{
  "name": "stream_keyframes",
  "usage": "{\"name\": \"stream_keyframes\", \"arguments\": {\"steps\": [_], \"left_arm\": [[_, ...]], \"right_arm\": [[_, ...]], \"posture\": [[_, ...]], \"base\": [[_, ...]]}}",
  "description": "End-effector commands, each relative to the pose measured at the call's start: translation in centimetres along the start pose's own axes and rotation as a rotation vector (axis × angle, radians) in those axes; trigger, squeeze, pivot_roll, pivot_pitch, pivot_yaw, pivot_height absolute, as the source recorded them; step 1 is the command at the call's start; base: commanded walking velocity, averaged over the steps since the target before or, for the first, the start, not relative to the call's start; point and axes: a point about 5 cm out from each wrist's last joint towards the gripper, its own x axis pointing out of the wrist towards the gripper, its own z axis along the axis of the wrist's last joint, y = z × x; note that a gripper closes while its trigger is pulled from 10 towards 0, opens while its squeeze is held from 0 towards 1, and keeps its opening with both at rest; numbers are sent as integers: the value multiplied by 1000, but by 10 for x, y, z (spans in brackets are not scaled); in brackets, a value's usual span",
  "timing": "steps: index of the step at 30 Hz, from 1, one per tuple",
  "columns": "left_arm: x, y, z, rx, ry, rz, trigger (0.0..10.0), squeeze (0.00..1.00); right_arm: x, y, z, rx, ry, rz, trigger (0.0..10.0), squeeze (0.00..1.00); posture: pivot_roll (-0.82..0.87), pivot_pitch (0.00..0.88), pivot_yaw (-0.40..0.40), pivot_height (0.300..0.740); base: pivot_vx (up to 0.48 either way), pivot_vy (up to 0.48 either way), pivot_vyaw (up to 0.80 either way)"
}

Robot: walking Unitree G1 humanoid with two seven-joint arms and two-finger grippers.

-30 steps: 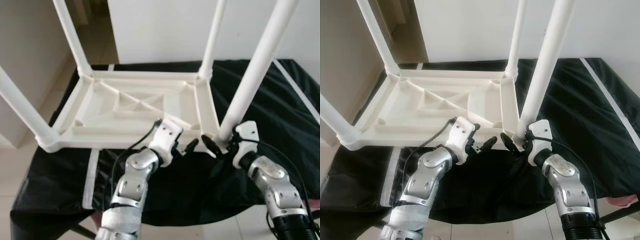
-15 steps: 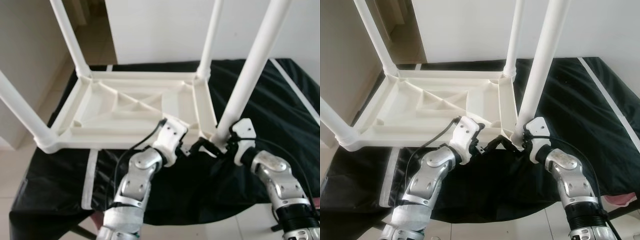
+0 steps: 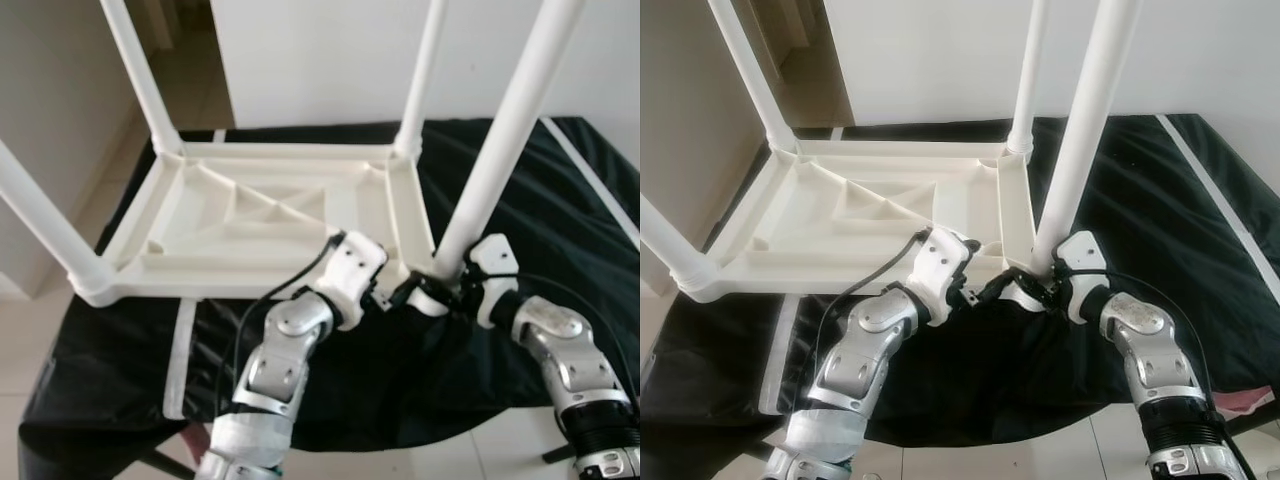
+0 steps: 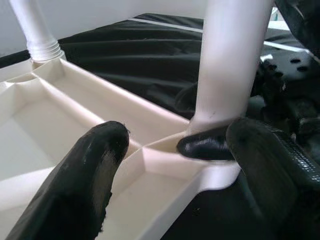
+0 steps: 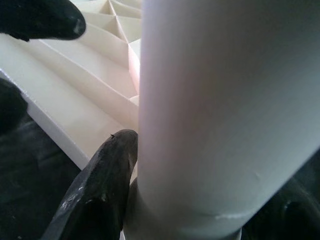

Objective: Building children table

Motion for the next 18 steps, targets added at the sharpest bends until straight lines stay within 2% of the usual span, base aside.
{"name": "stream_keyframes", "arguments": {"steps": [1,6,12,16,18], "left_arm": [[-3,-8,-13,-29,31,38,10000,0],[-4,-6,-13,-34,30,47,10000,0],[-3,-15,-11,-37,21,19,10000,0],[-3,-14,-12,-35,22,20,10000,0],[-3,-12,-11,-46,21,22,10000,0]], "right_arm": [[1,7,-3,40,7,-8,10000,0],[2,10,-4,61,17,-101,10000,0],[8,24,-3,157,-3,-354,10000,0],[9,30,-6,191,15,-431,10000,0],[10,35,-10,210,38,-533,10000,0]], "posture": [[-87,68,33,740],[-86,73,37,740],[-78,76,38,740],[-71,73,33,740],[-69,73,32,740]], "base": [[0,0,0],[0,0,0],[0,0,0],[0,0,0],[0,0,0]]}}
